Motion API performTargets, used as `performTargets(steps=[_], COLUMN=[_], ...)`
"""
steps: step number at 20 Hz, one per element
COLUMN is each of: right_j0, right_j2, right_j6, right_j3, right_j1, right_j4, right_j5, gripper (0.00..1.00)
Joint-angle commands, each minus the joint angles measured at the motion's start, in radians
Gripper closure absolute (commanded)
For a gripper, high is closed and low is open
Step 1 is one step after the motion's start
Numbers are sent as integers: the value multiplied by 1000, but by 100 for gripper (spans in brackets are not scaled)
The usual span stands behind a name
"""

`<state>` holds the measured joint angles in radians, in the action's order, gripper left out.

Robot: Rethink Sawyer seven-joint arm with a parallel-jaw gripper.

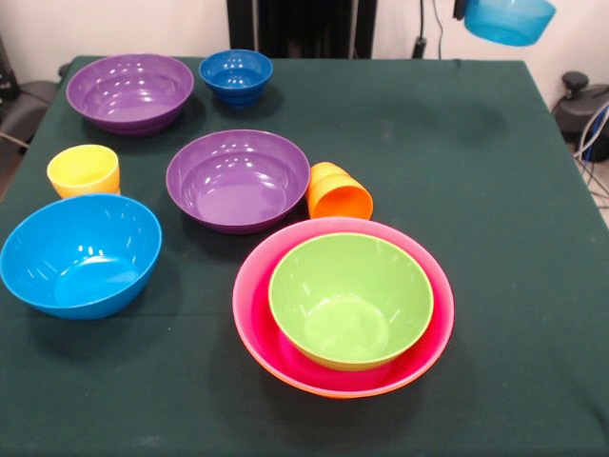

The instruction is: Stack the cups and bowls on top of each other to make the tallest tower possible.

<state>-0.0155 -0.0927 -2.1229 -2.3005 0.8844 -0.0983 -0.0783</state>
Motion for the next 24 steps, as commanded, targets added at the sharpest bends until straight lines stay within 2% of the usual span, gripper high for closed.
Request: performTargets(steps=[1, 4, 9, 15, 20, 24], right_j0=[31, 22, 18, 57, 66, 90], right_j2=[-111, -63, 9, 2, 1, -10], right_j6=[-51, -33, -7, 0, 10, 17], right_j3=[84, 103, 143, 177, 232, 297], right_j1=[17, -14, -105, -163, -153, -220], right_j4=[31, -10, -92, -140, -148, -164], right_j5=[-152, -135, -41, -7, -77, -67], gripper=[100, 100, 100, 100, 100, 100])
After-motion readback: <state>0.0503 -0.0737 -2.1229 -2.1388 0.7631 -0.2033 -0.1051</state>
